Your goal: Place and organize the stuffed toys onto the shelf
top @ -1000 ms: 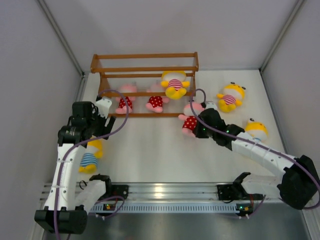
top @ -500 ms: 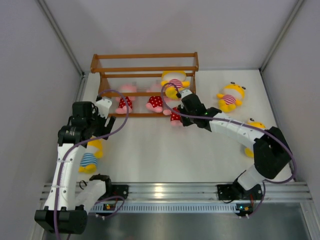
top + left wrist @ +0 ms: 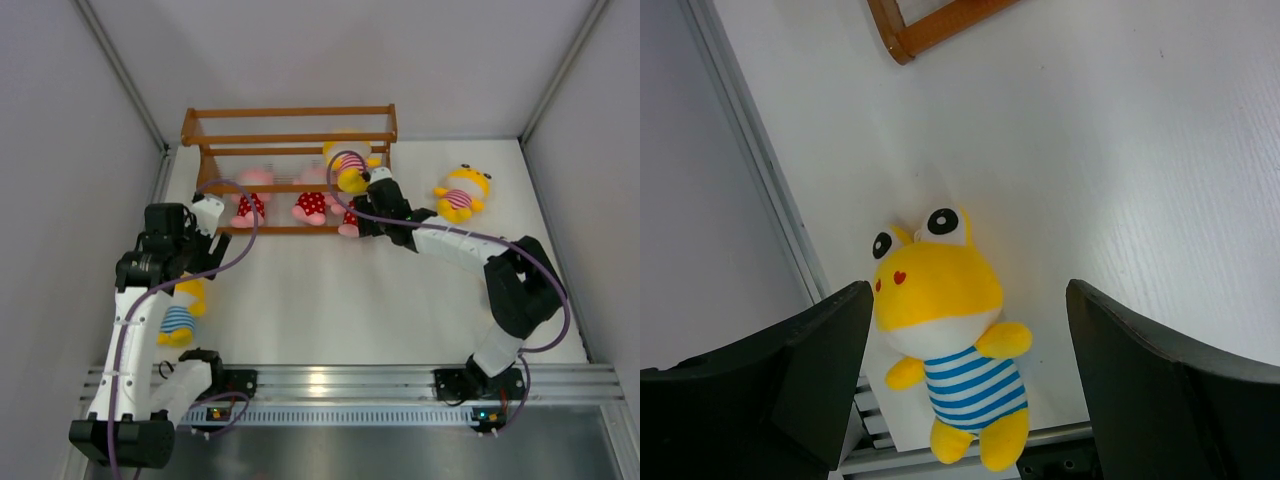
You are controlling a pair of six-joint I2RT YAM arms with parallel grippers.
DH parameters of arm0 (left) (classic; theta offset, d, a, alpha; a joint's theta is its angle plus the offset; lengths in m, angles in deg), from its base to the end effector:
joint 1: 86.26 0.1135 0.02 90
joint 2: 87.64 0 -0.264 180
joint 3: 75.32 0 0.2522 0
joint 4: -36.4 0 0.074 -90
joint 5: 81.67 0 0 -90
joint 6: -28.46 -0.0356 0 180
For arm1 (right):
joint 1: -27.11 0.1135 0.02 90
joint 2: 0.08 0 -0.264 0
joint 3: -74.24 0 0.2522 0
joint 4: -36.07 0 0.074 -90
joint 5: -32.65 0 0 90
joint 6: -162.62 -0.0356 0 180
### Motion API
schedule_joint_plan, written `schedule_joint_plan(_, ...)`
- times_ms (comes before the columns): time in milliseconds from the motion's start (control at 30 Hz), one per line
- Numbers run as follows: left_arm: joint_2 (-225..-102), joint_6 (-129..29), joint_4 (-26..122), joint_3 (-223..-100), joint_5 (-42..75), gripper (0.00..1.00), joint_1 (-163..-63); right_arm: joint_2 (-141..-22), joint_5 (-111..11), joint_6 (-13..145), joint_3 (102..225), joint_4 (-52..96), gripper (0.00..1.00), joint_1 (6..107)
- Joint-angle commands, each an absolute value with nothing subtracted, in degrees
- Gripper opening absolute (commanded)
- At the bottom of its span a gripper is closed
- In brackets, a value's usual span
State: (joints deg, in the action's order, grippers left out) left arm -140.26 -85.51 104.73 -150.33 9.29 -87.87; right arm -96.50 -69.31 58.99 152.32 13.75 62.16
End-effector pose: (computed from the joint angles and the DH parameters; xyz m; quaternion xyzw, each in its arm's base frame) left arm 0.1690 -0.0053 0.3406 0.2083 0.9033 0.0651 0.3695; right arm 0.3083 0.2073 0.2256 -0.1252 0.8961 0.0848 0.4172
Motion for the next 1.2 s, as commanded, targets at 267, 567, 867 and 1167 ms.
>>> schedule_joint_plan(267,-139.7,-86.1,104.8,-150.1,9.0,0.84,-87.6,-84.9,-68.8,54.9,148.3,16.2,0.66,61.8)
schedule_joint_plan(567,-139.8,-85.9,104.8,-149.9,9.2,0.84,-87.6,-78.4,-62.5,39.0,134.5,27.1,0.65,62.1)
schedule_joint_plan(867,-139.1,-86.0,105.0,-149.6,9.3,0.84,-87.6,-86.4,-61.8,24.2,134.5,40.8,0.43,56.0)
schedule_joint_plan(1167,-139.0,-86.6,105.0,-149.4,9.0,0.84,-87.6,-93.1,-63.9,16.5,136.3,45.6,0.08,54.5)
